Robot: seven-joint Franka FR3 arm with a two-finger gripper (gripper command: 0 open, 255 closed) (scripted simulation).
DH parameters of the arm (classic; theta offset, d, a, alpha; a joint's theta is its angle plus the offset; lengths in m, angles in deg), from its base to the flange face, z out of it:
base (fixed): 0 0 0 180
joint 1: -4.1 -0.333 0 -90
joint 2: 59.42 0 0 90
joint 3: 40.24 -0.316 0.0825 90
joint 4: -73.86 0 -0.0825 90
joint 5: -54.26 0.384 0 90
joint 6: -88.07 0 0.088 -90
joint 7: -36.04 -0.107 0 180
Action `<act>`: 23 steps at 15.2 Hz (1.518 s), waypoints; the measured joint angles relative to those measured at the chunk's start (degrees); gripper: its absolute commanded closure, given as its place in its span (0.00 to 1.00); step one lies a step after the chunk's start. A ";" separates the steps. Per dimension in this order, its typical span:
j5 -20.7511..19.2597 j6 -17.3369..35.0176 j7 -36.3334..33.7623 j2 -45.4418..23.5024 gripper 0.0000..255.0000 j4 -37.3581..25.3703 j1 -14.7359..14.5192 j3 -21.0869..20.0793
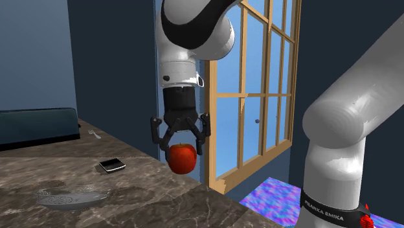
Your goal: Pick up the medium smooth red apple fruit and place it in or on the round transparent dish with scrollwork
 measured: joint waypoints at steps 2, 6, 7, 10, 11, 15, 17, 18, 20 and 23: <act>-0.37 -1.50 -0.03 0.55 1.00 -0.94 0.02 0.63; -1.12 -5.05 -0.26 1.83 1.00 -3.18 -0.06 2.01; -1.30 -6.05 -0.31 2.23 1.00 -3.77 -0.12 2.42; -1.92 -8.36 -0.44 2.71 1.00 -5.56 0.01 3.31; -2.05 -8.81 -0.45 2.80 1.00 -5.92 0.05 3.49; -3.51 -7.63 -3.91 -3.92 1.00 -12.32 2.52 -0.47; -4.60 -6.77 -7.14 -8.31 1.00 -16.46 3.89 -3.88; -5.49 -6.30 -8.74 -10.73 1.00 -18.59 4.75 -5.54; -7.72 -5.20 -11.70 -15.41 1.00 -22.16 6.43 -8.69; -13.74 -4.36 -18.12 -24.81 1.00 -29.52 9.18 -14.42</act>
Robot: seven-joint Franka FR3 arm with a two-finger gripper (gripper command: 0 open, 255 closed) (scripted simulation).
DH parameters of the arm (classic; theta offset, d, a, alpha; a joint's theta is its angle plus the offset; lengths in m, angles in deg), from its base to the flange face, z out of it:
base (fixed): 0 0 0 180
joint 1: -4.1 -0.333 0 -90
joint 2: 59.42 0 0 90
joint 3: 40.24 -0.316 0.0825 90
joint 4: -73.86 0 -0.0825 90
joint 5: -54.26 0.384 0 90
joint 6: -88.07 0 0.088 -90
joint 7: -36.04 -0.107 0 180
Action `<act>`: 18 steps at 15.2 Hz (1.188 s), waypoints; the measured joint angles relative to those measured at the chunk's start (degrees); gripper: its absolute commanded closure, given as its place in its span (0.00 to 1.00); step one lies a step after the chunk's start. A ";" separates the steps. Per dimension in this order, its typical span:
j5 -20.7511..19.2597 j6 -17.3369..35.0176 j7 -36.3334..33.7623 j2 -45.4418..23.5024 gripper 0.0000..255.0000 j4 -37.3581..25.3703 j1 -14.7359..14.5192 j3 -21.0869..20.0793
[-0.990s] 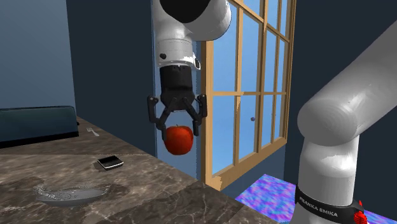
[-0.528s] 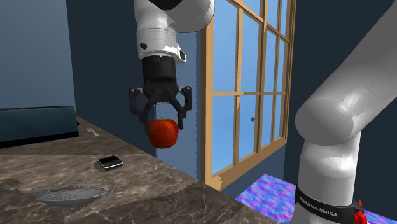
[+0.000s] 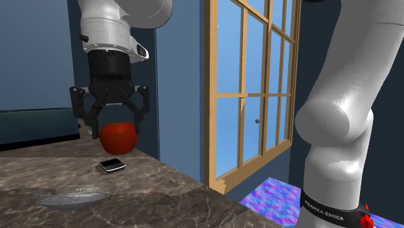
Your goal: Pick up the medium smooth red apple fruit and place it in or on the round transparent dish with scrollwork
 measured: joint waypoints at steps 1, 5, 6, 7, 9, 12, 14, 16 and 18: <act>-2.85 0.36 -2.66 -3.80 1.00 -2.41 0.58 -1.95; -16.04 -1.57 -13.87 -19.54 1.00 -13.65 -2.41 -5.60; -20.46 -3.33 -17.07 -24.95 1.00 -18.48 -5.39 -5.04; -22.29 -3.52 -18.53 -26.96 1.00 -19.88 -6.95 -4.49; -24.09 -3.01 -19.85 -29.08 1.00 -20.71 -8.57 -3.73; -25.16 -1.17 -20.43 -30.28 1.00 -19.61 -9.18 -3.15; -25.54 0.34 -20.68 -30.63 1.00 -18.29 -9.25 -2.93; -26.01 1.57 -20.97 -31.11 1.00 -17.37 -9.46 -2.66; -26.57 2.95 -21.11 -31.69 1.00 -16.34 -9.55 -2.29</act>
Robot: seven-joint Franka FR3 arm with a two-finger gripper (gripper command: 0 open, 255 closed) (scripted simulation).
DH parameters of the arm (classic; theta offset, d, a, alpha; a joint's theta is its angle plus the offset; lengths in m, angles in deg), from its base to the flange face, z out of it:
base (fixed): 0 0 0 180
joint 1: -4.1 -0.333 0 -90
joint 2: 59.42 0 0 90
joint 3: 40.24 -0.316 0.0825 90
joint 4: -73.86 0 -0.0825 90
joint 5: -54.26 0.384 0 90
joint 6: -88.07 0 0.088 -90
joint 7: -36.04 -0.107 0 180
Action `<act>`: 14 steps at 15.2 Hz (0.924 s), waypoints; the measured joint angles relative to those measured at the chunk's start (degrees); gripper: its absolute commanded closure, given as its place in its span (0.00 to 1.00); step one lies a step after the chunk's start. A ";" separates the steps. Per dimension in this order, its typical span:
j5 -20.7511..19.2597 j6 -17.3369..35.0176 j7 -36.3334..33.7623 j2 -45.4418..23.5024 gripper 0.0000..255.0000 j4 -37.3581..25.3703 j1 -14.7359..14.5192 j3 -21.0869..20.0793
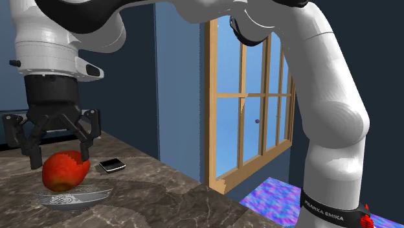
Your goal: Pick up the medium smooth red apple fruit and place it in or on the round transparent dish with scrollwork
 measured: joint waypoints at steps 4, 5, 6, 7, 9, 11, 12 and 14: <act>-1.27 2.78 -0.64 -1.31 1.00 1.96 -0.51 0.81; -1.45 3.14 -0.77 -1.51 1.00 2.19 -0.62 0.92; -1.53 3.35 -0.84 -1.59 1.00 2.34 -0.67 0.97; -1.60 3.46 -0.86 -1.65 1.00 2.41 -0.69 1.01; -1.64 3.52 -0.89 -1.71 1.00 2.42 -0.73 1.04; -1.66 3.54 -0.90 -1.72 1.00 2.42 -0.74 1.05; -1.66 3.54 -0.90 -1.72 0.00 2.42 -0.74 1.05; -1.66 3.54 -0.90 -1.72 0.00 2.42 -0.74 1.05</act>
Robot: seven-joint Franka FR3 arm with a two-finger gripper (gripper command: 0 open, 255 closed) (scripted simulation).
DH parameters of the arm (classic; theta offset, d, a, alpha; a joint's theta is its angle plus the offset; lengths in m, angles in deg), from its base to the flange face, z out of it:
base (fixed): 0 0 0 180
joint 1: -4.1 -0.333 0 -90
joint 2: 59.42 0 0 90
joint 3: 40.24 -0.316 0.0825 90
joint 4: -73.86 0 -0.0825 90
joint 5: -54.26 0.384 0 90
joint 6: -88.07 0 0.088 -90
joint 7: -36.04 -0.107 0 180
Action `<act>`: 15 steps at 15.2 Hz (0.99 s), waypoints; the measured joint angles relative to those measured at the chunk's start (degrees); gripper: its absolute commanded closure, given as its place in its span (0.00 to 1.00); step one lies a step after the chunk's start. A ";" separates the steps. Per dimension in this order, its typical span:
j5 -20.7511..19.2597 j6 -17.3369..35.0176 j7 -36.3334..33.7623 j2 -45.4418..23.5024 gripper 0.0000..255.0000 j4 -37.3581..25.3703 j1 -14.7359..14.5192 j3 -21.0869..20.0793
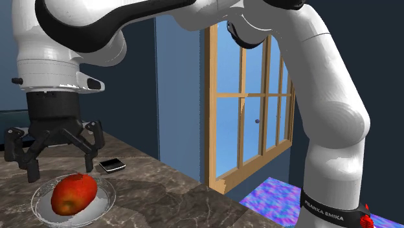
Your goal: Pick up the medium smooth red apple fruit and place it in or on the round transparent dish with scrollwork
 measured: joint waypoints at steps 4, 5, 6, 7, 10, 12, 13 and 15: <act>0.00 0.00 0.00 0.00 0.00 0.00 0.00 0.00; 0.21 -0.69 0.08 0.16 0.00 -0.61 -0.01 -0.14; 0.91 -1.86 0.65 0.98 0.00 -1.25 0.57 -0.57; 1.49 -3.37 0.98 1.56 0.00 -2.43 0.77 -0.94; 2.12 -6.07 1.37 2.08 0.00 -4.84 0.78 -1.32; 2.14 -6.39 1.42 2.06 0.00 -5.16 0.76 -1.31; 2.15 -6.45 1.44 2.06 0.00 -5.20 0.76 -1.31; 2.17 -6.49 1.46 2.09 0.00 -5.22 0.78 -1.32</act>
